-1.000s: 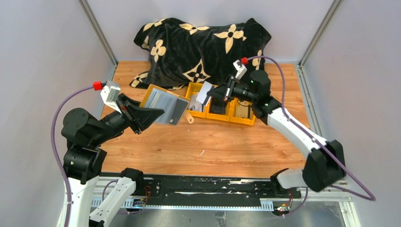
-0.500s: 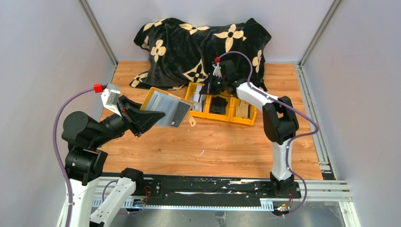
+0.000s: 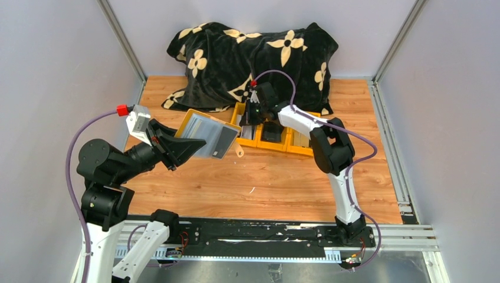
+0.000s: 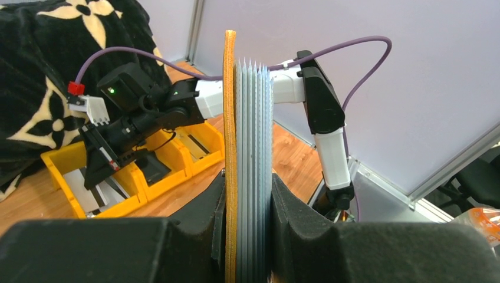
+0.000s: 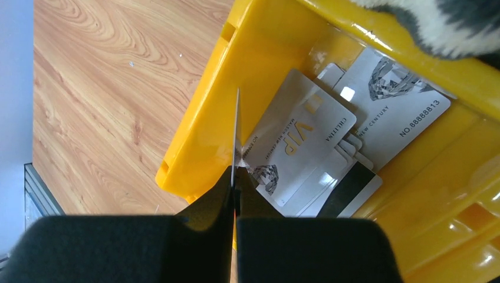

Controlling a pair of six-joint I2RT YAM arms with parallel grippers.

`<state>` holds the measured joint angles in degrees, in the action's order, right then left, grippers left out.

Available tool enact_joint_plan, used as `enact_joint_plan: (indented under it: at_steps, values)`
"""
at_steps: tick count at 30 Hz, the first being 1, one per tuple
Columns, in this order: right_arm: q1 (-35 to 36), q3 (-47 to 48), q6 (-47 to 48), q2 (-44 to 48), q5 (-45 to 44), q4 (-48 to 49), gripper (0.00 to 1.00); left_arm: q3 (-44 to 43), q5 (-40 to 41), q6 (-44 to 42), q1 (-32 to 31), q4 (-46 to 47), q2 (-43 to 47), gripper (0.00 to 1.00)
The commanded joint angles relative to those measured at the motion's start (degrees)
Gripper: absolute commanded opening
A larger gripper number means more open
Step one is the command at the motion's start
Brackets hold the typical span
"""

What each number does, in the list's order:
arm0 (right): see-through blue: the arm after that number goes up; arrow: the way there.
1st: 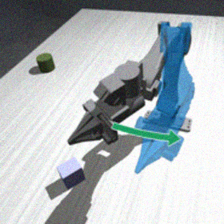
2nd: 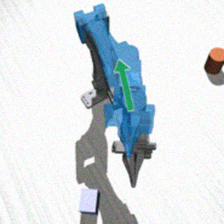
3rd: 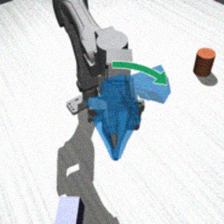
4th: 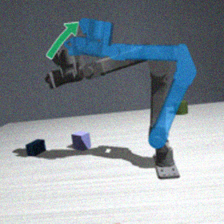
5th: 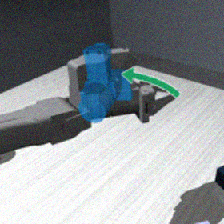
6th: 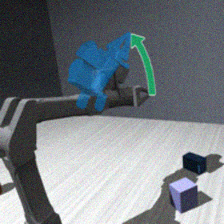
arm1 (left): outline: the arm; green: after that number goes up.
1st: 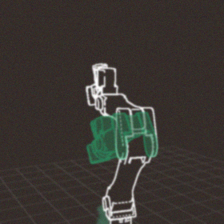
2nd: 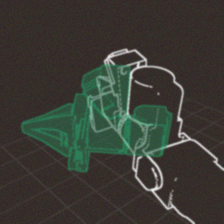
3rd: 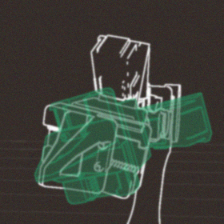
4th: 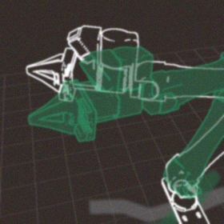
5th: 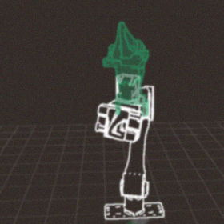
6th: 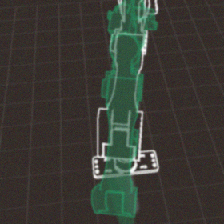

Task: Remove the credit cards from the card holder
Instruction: Place the credit card in the storage box.

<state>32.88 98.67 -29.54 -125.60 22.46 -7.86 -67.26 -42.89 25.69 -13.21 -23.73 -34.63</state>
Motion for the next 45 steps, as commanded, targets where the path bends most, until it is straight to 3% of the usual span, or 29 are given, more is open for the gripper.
enact_joint_plan:
  at_steps: [1,12,20,24,33,37,40,45]
  values:
    - [0.9,-2.3,1.6,-0.9,-1.1,-0.6,0.00,-1.6,-0.2,-1.3,-0.1,1.5,1.0,0.00]
    - [3.2,-14.8,-0.1,5.5,1.6,7.1,0.00,-1.7,-1.0,-1.1,-0.1,2.0,1.2,0.00]
    - [3.5,-13.1,0.7,6.5,0.0,6.7,0.01,-1.9,-1.8,-0.7,-0.1,1.7,1.2,0.00]
    - [3.5,-8.7,3.6,6.3,-4.9,2.3,0.32,-1.7,-2.5,-0.3,-0.1,2.1,1.1,0.00]
    - [4.6,-9.0,5.2,15.2,-11.1,1.9,0.65,-1.7,-3.5,0.2,-0.1,3.1,1.0,0.00]
    - [5.2,-7.4,6.5,20.8,-14.1,-1.5,0.71,-1.8,-3.4,0.6,-0.1,3.7,1.0,0.00]
    - [5.2,-11.1,6.1,28.2,-11.5,0.4,0.75,-1.9,-3.4,1.1,-0.1,4.1,1.3,0.00]
    - [5.1,-24.6,1.8,43.9,-1.5,15.6,0.80,-1.5,-4.5,2.2,-0.1,6.4,1.1,0.00]
